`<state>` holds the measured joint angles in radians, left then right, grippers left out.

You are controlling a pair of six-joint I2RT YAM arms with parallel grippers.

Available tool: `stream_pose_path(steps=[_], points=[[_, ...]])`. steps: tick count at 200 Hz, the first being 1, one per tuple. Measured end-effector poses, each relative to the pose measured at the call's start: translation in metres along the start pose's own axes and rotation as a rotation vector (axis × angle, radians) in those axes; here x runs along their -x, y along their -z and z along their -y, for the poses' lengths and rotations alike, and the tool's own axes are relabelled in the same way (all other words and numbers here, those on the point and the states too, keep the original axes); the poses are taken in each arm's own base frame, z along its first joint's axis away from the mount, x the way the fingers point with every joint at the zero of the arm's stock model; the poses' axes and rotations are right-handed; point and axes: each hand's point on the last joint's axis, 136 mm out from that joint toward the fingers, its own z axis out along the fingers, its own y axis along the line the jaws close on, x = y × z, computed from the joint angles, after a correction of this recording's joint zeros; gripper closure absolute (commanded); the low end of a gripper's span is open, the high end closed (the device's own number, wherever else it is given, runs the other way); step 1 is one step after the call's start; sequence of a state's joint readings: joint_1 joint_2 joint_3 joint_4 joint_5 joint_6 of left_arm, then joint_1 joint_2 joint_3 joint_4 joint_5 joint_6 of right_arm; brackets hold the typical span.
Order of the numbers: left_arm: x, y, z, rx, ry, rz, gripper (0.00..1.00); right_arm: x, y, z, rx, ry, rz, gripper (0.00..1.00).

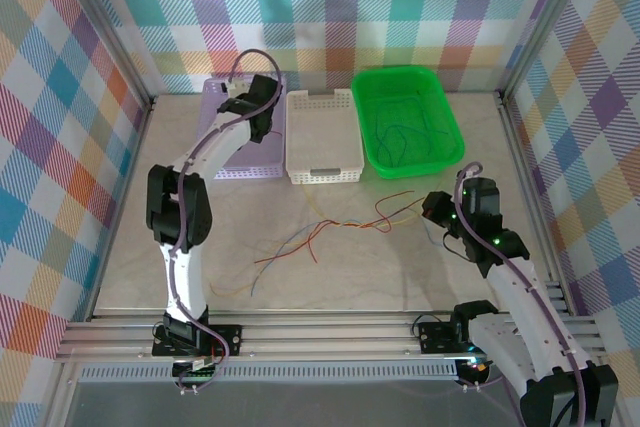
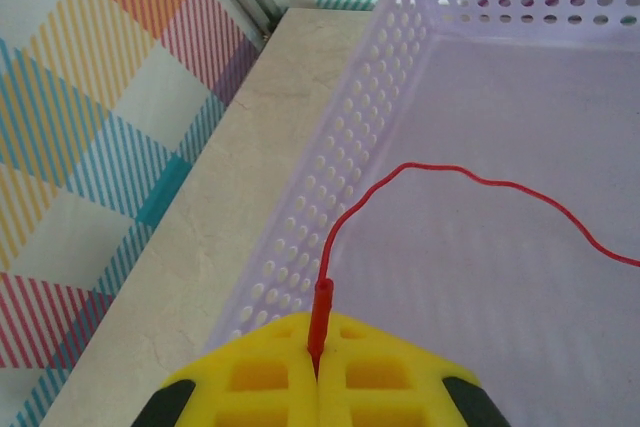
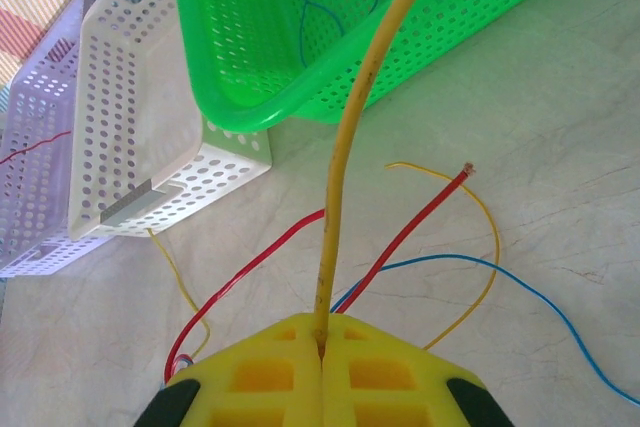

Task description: Untangle the cables

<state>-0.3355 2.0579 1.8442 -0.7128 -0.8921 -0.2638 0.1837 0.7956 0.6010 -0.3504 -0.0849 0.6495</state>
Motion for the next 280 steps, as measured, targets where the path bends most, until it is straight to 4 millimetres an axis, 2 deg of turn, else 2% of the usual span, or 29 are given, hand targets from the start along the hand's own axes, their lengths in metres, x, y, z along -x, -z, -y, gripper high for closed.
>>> stream_pose_path(steps=[51,109,180,234,264,280], points=[[-0.018,-0.030,0.035,0.007,-0.060,-0.051,1.00,-0.003,-0.001,-0.005,0.019,0.016,-0.006,1.00],[-0.043,-0.052,0.059,0.002,-0.117,-0.105,1.00,-0.004,-0.001,-0.009,0.032,0.029,-0.010,1.00],[-0.060,-0.070,0.081,-0.012,-0.158,-0.138,1.00,-0.007,-0.001,-0.013,0.042,0.043,-0.018,1.00],[-0.064,-0.070,0.086,-0.041,-0.162,-0.155,1.00,-0.011,-0.006,-0.012,0.037,0.046,-0.039,1.00],[-0.067,-0.073,0.083,-0.046,-0.161,-0.177,0.87,-0.013,-0.006,-0.013,0.039,0.048,-0.046,1.00],[-0.067,-0.074,0.081,-0.054,-0.163,-0.190,0.77,-0.013,-0.006,-0.013,0.039,0.049,-0.047,1.00]])
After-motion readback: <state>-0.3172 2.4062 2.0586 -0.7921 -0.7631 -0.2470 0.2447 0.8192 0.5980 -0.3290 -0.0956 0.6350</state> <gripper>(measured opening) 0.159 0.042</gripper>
